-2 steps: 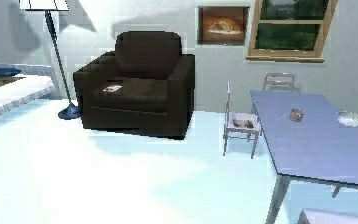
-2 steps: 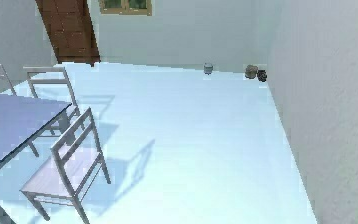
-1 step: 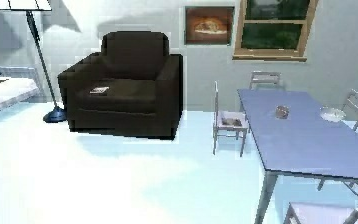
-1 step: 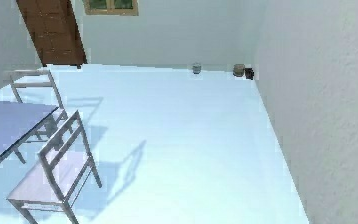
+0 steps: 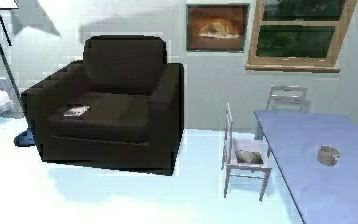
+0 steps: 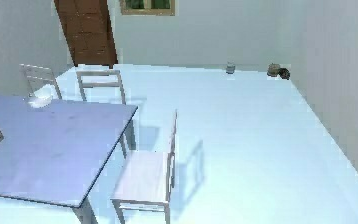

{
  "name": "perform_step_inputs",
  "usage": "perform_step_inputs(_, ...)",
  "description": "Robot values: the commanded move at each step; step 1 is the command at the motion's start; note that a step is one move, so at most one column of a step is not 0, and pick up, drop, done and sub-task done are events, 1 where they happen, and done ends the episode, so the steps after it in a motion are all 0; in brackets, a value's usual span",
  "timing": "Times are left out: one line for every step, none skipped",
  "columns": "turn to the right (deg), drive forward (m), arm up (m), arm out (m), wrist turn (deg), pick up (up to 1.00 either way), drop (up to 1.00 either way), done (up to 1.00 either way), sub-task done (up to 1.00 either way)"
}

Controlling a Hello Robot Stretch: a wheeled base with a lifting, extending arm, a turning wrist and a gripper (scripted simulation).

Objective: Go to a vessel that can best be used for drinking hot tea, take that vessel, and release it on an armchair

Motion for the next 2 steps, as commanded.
perform_step_inputs(-45.0, 0.0, 0.0, 0.0, 0.0, 0.0, 0.0, 0.0, 0.0)
perform_step_inputs(-3.0, 0.0, 0.0, 0.0, 0.0, 0.0, 0.0, 0.0, 0.0)
